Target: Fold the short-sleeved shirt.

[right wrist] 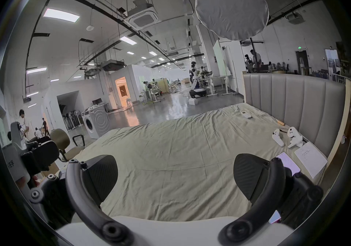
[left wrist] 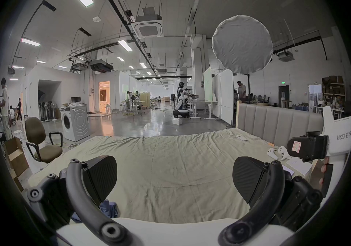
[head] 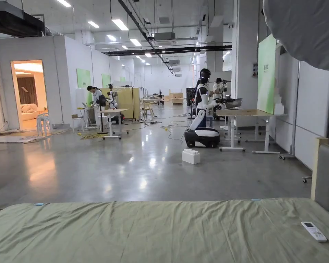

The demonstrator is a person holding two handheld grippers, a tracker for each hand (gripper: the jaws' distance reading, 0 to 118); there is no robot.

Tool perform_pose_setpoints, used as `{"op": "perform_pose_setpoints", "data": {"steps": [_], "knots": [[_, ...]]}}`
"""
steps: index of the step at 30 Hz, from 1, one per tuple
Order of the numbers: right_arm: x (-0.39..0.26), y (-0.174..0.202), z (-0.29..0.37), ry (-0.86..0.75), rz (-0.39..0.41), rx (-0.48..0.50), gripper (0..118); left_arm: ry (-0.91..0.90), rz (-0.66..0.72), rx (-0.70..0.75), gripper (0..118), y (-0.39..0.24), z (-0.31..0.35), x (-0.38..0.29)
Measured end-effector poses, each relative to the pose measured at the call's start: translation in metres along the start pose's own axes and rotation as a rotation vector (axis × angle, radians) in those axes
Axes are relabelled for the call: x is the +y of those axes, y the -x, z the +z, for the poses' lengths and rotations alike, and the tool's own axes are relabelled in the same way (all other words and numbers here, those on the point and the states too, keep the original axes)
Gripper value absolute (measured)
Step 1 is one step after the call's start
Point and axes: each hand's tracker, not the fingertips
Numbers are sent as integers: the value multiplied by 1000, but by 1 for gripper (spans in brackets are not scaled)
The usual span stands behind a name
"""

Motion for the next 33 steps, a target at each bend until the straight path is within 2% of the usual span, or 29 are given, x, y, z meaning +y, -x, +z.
{"op": "perform_pose_setpoints", "data": {"steps": [5,7,9,12,14,17,20,31,33], "knots": [[10,11,9,-9,-5,39,118,-9,-4,6,118,-1,2,7],[11,14,11,-17,16,63,118,-10,-9,10,118,-3,2,9],[11,17,12,-62,24,51,118,-9,-6,11,118,-3,4,11],[18,21,10,-25,35,19,118,-19,3,9,118,-1,6,13],[20,23,9,7,34,31,118,-25,12,7,118,-1,7,14],[20,24,11,9,-30,53,118,-28,20,4,118,0,6,15],[23,23,10,22,-41,71,118,-22,14,7,118,-1,5,15],[20,21,6,-24,-9,-55,118,-52,26,32,118,-2,8,17],[16,22,5,-37,18,-80,118,-50,30,29,118,-2,8,17]]}}
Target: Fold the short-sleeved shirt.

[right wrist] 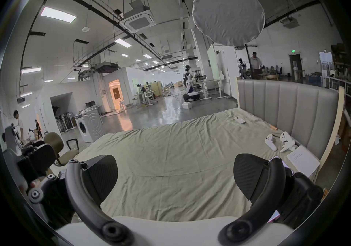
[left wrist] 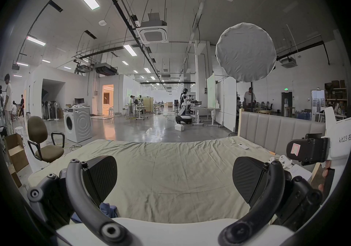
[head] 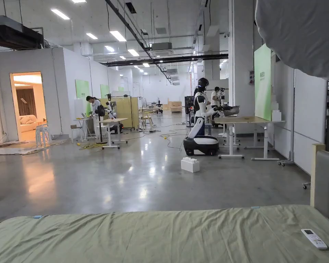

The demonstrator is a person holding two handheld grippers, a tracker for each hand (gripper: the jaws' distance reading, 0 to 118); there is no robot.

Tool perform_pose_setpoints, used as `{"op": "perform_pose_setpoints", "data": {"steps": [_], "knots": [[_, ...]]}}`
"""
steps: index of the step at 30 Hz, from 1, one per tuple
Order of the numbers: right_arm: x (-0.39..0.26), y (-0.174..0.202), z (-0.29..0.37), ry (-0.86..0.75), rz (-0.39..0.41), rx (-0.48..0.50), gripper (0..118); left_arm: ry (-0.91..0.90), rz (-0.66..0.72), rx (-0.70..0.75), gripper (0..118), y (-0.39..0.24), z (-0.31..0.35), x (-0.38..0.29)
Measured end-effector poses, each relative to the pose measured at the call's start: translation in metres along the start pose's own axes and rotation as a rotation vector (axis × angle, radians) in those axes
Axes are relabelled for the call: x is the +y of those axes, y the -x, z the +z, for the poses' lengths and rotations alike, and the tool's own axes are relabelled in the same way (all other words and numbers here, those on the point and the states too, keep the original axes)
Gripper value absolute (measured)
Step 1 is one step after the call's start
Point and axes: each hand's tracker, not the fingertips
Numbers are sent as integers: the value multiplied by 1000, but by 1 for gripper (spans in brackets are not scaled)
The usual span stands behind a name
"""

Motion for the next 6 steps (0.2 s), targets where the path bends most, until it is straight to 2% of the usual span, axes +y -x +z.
{"op": "perform_pose_setpoints", "data": {"steps": [2,4,6], "knots": [[-4,-2,-4,11,69,63,118,3,1,3,118,0,0,-1],[-9,-5,-7,-12,87,127,118,3,3,-1,118,-1,-1,-2],[-12,-12,-10,-58,148,239,118,2,4,-12,118,-1,-1,-4]]}}
